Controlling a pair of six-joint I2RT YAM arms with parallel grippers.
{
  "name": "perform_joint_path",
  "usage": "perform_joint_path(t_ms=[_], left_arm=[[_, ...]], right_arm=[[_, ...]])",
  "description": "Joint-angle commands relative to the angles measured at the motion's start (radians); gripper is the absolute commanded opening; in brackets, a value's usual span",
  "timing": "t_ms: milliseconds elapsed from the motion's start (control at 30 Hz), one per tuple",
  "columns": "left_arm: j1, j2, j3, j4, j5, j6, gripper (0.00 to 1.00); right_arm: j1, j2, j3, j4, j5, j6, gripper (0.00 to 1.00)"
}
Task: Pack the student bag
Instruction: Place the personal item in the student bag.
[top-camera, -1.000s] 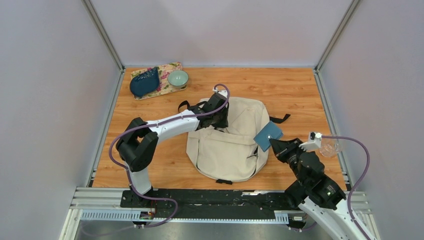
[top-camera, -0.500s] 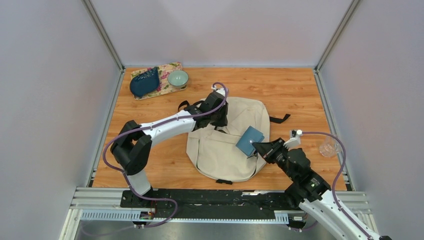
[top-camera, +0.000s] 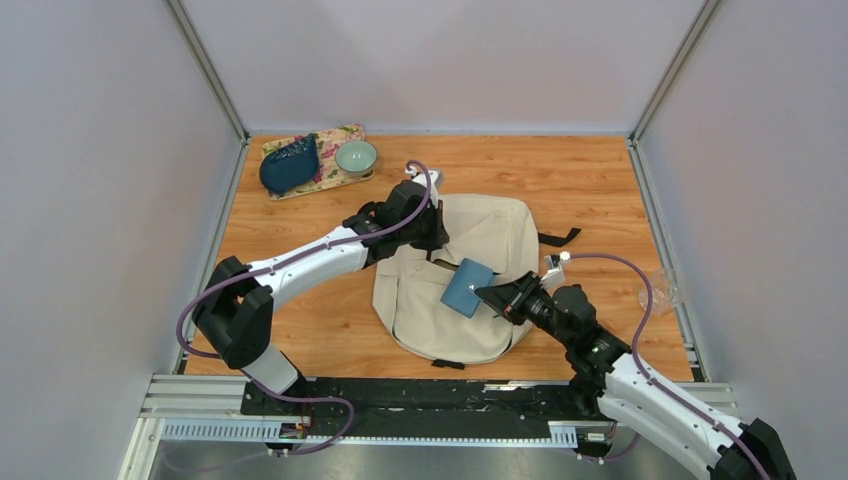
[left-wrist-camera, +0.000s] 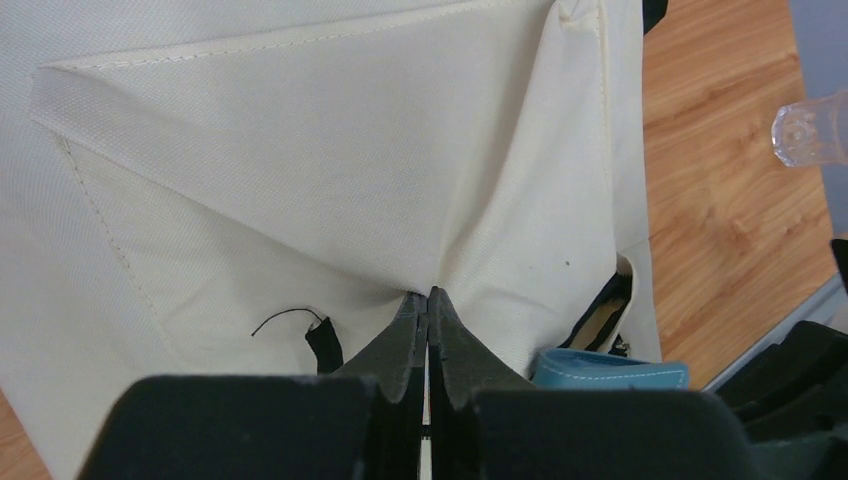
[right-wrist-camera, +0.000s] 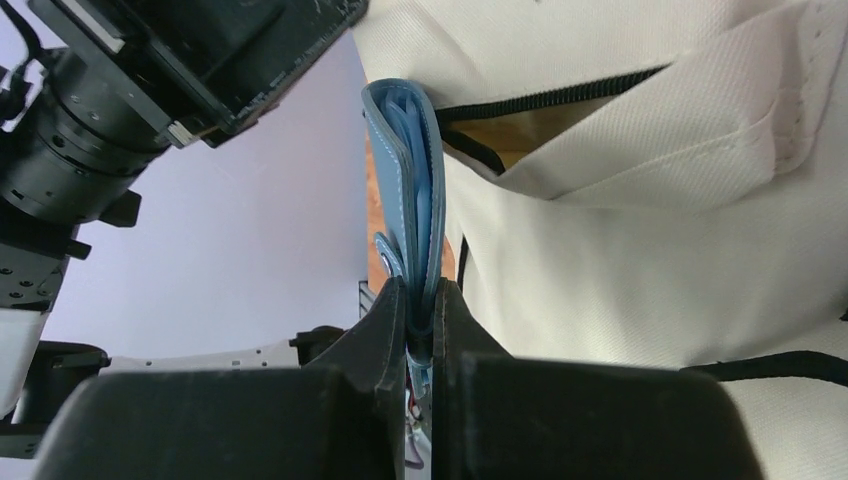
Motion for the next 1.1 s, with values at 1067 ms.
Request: perform_joint_path(t_ms=[1067], left_arm=[[0.05, -0.133, -0.084, 0.126, 0.148, -0.037, 0.0]], right_arm=[[0.064, 0.263, 0.064, 0.28, 0.006, 0.005, 0.0]])
